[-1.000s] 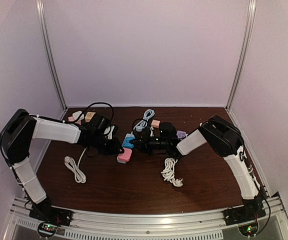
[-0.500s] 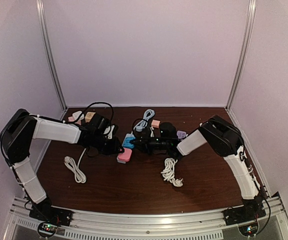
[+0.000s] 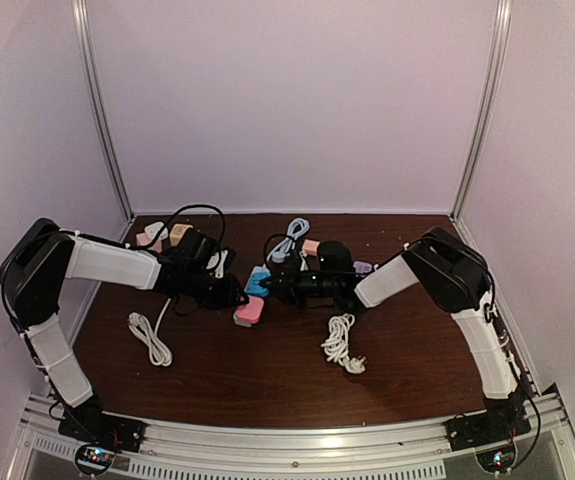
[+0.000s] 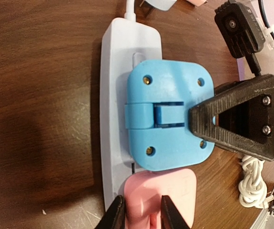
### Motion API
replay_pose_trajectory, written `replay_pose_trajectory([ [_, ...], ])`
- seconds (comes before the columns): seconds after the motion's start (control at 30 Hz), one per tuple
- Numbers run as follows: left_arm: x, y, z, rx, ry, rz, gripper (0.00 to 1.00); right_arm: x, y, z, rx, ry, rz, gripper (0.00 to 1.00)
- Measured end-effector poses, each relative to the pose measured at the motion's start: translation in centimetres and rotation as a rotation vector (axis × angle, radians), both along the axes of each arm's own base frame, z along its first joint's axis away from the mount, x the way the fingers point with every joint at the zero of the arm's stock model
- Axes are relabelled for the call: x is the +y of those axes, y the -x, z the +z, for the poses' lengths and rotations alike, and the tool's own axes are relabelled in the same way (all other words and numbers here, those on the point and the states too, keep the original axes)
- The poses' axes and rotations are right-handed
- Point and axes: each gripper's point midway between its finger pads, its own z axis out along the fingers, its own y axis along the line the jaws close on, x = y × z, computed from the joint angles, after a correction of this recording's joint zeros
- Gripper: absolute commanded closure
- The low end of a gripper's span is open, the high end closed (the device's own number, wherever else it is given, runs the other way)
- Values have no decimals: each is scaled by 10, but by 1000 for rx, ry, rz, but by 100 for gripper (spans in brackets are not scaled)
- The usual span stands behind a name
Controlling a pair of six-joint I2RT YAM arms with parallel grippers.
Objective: Pull the plug off the socket
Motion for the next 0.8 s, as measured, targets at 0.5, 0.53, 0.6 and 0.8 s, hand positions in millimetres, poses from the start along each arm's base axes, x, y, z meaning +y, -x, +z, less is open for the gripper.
replay_pose_trajectory([
  [0.5, 2, -3, -1, -17, 11, 9, 76, 10, 2, 123, -236, -207, 29, 100],
  [0.53, 2, -3, -1, -17, 12, 10, 76, 8, 2, 131, -254, -210, 24, 100],
  [0.6, 2, -4, -1, -18, 13, 10, 75, 2, 2, 137, -271, -189, 8, 100],
  [0.8, 3, -5, 1, -10, -9, 9, 69, -40, -17, 123, -275, 39, -86, 100],
])
